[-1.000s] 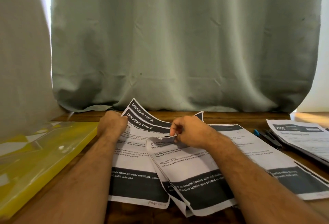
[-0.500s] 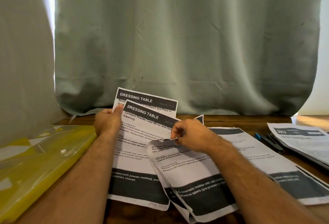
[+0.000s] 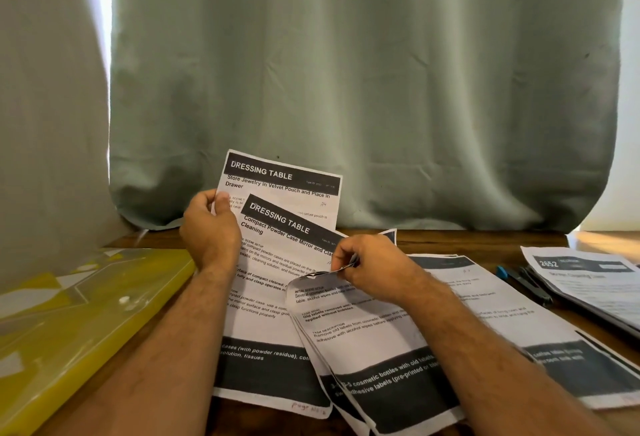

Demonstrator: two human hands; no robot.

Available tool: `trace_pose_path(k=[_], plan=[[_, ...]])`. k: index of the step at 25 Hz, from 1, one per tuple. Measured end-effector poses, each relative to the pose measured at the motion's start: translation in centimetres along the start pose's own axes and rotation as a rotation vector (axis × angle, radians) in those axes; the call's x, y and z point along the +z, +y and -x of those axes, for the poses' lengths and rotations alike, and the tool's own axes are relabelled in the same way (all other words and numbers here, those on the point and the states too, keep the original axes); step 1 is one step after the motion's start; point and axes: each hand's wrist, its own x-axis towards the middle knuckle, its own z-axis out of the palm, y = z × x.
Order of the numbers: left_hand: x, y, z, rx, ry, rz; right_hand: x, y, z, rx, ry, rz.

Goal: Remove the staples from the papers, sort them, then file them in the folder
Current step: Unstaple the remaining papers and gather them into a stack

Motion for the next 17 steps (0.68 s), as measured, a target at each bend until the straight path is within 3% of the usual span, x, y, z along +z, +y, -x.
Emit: trace_pose_path(k=[6,10,17], plan=[[0.1,0.3,0.9,0.148,-0.209,-0.256,0.1,-0.1,-0.3,-0.001,0.116,-0.017],[0.2,0.8,1.7,0.35,-0.203,-0.457,-0.4,-0.4,-0.3,0.022,0.272,-0.036],[0.3,3.9,0.7,0.436,-0.043,-0.173,-1.1,-1.3,-0.7,0.028,0.465,-0.017]])
